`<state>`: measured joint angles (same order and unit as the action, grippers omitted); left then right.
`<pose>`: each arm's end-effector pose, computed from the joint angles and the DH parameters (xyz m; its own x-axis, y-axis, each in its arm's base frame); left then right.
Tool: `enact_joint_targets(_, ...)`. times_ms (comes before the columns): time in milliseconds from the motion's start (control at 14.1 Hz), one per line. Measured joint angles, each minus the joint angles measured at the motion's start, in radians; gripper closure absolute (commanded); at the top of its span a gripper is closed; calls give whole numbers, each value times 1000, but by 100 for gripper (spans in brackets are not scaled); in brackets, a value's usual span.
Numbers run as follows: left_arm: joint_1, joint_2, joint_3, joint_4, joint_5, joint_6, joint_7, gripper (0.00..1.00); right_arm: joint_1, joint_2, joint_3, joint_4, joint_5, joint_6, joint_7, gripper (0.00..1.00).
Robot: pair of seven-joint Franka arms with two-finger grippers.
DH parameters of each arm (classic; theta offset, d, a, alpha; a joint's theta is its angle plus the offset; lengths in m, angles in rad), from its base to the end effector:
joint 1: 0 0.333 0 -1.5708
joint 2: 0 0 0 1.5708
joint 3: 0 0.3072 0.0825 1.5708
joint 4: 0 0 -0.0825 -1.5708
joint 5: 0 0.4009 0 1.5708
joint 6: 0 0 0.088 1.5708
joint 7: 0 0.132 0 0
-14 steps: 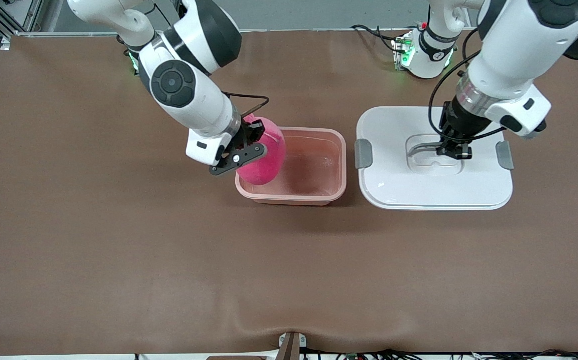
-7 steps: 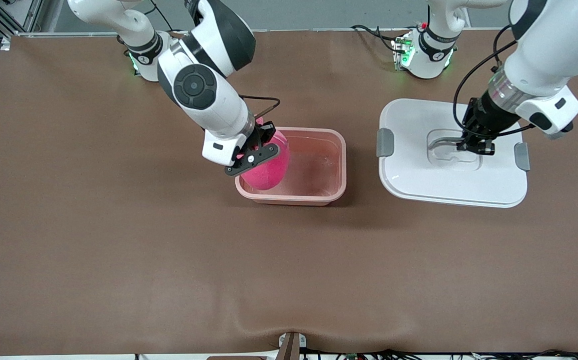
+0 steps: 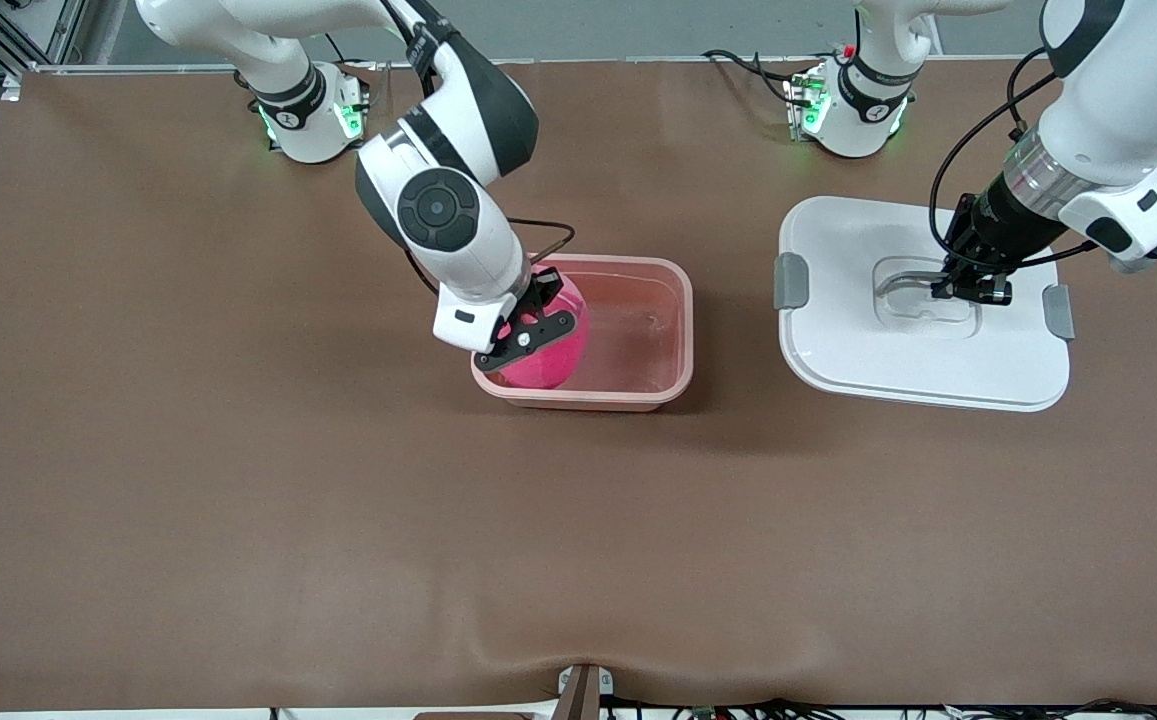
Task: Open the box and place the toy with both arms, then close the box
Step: 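Lower the pink plush into the open box with the right gripper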
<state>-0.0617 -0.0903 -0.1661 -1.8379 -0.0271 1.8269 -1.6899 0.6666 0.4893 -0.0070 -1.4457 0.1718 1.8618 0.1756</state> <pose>0.5463 -0.1322 0.5318 0.1034 0.9944 -0.0209 0.9919 -0.1015 0.0760 0.5420 0.4431 0.3629 0.9014 0.4206 -0.1031 0.4054 -0.9032 -0.1407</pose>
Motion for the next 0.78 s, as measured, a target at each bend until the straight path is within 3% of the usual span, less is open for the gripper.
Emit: enact_joint_targets(778,1,-14,0,-25,0,3,17,100,86,97,-1,1,-80,72,28,100)
